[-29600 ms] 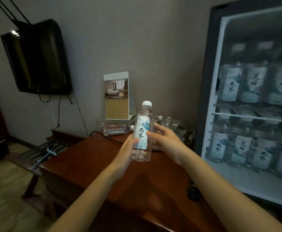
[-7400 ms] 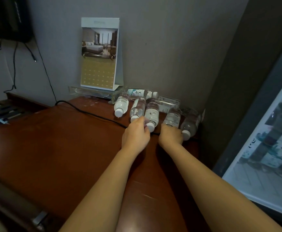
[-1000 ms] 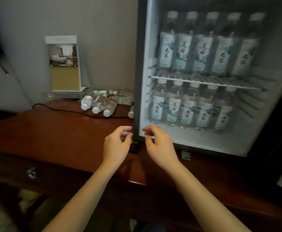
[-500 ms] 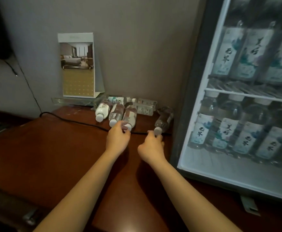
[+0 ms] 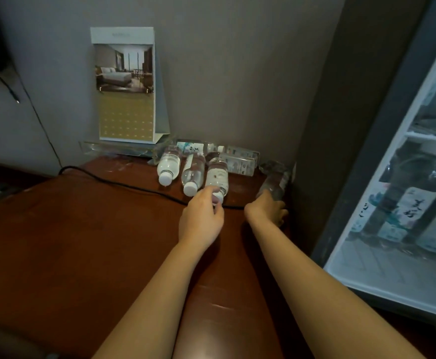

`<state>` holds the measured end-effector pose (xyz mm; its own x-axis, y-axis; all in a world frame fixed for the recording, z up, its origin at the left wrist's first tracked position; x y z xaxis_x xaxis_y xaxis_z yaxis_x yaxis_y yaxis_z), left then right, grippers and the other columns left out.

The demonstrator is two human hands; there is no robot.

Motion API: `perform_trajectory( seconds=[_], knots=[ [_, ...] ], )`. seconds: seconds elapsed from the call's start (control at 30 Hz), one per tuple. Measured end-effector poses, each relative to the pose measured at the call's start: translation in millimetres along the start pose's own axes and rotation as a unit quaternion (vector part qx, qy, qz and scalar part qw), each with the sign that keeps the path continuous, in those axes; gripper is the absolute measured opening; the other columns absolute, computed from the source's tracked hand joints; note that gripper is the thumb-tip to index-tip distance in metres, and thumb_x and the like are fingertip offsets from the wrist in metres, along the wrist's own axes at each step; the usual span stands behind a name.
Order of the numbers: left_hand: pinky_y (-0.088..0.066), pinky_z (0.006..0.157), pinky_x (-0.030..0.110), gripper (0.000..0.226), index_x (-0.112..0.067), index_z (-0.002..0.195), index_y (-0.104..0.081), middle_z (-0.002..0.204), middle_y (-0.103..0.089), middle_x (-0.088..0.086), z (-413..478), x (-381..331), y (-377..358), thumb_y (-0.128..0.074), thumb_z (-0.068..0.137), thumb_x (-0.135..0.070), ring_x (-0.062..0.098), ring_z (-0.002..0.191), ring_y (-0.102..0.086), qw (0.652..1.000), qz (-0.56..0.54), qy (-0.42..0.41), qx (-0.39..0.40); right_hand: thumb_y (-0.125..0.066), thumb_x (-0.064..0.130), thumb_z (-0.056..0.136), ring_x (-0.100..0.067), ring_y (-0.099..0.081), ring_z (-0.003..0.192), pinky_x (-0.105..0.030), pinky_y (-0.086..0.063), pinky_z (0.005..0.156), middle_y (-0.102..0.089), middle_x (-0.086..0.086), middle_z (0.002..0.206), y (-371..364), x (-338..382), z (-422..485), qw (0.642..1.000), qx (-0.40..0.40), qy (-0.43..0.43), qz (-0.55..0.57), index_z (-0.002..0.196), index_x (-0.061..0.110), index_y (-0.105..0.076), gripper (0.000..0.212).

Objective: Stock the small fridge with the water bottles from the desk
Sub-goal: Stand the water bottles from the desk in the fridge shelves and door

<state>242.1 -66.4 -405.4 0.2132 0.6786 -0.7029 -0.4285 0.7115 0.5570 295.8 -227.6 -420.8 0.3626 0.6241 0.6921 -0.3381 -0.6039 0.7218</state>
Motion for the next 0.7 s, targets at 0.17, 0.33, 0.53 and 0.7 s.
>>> perform_trajectory(
  seconds=[0.17,0.33,0.53,0.7],
  knots=[
    [-0.049,0.078,0.036,0.033,-0.026,0.123,-0.049,0.113,-0.060,-0.007,-4,-4,-3,-0.052,0.090,-0.020,0.021,0.096,-0.060,0.999,0.022,-0.021,0.022,-0.054,0.016,0.090,-0.033,-0.040,0.125,-0.038,-0.039,0.097,-0.044,-0.011,0.138,1,6,1,0.999,-0.015,0.009,0.034,0.128,0.023,-0.047,0.040],
    [-0.050,0.082,0.039,0.038,-0.026,0.126,-0.047,0.119,-0.058,-0.007,-5,-4,-6,-0.054,0.090,-0.021,0.021,0.102,-0.060,0.998,0.043,-0.041,0.037,-0.057,0.020,0.091,-0.028,-0.055,0.108,-0.039,-0.049,0.091,-0.059,-0.009,0.115,17,16,-6,0.978,-0.037,0.019,0.204,0.098,0.019,-0.054,0.008],
    [-0.048,0.089,0.035,0.055,-0.029,0.136,-0.040,0.130,-0.055,-0.007,-4,-3,-14,-0.062,0.086,-0.034,0.015,0.110,-0.058,0.995,0.030,-0.059,0.069,-0.062,0.020,0.088,-0.022,-0.060,0.087,-0.038,-0.054,0.081,-0.057,-0.001,0.093,60,38,-24,0.929,-0.041,0.058,0.363,0.088,0.023,-0.048,0.013],
    [-0.038,0.089,0.023,0.081,-0.029,0.143,-0.029,0.140,-0.046,-0.003,-7,-6,-21,-0.072,0.076,-0.041,0.011,0.121,-0.050,0.986,-0.106,-0.042,0.123,-0.062,0.016,0.088,-0.017,-0.065,0.062,-0.023,-0.056,0.050,-0.066,-0.013,0.086,98,59,-58,0.888,0.021,0.130,0.441,0.077,0.026,-0.046,0.022]
  ],
)
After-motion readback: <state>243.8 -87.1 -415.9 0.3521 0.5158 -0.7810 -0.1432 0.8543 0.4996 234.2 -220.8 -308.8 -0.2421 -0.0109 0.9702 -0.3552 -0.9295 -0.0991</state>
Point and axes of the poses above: each hand's wrist, its own z-axis towards the middle knuckle, its own y-axis out of the back of the hand, x = y × z, the point moved 7 cm from there along z, towards the middle knuckle
